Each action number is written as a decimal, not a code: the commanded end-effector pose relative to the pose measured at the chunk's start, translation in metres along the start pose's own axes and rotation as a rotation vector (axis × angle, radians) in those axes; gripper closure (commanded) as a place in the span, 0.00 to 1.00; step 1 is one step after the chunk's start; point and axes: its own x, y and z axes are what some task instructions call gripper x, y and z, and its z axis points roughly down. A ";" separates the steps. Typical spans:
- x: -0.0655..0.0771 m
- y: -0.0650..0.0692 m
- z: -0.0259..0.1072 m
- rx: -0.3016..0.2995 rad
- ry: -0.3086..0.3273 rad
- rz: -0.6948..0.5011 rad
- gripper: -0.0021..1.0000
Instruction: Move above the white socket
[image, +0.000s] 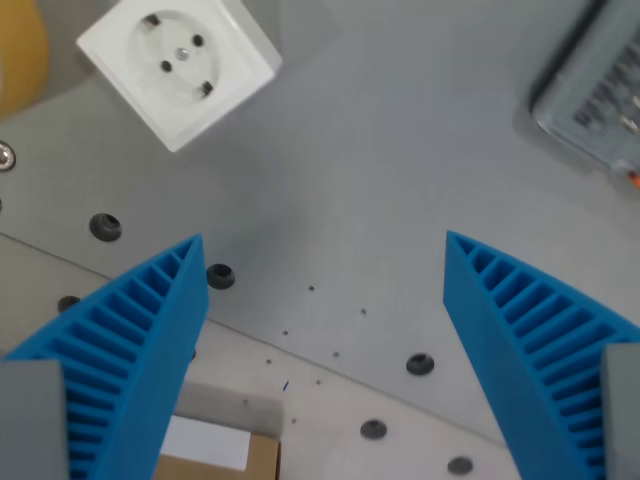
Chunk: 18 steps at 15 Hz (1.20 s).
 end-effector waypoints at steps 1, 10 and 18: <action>0.005 -0.010 0.012 -0.036 0.093 -0.296 0.00; 0.027 -0.037 0.046 -0.045 0.103 -0.462 0.00; 0.041 -0.053 0.066 -0.054 0.095 -0.533 0.00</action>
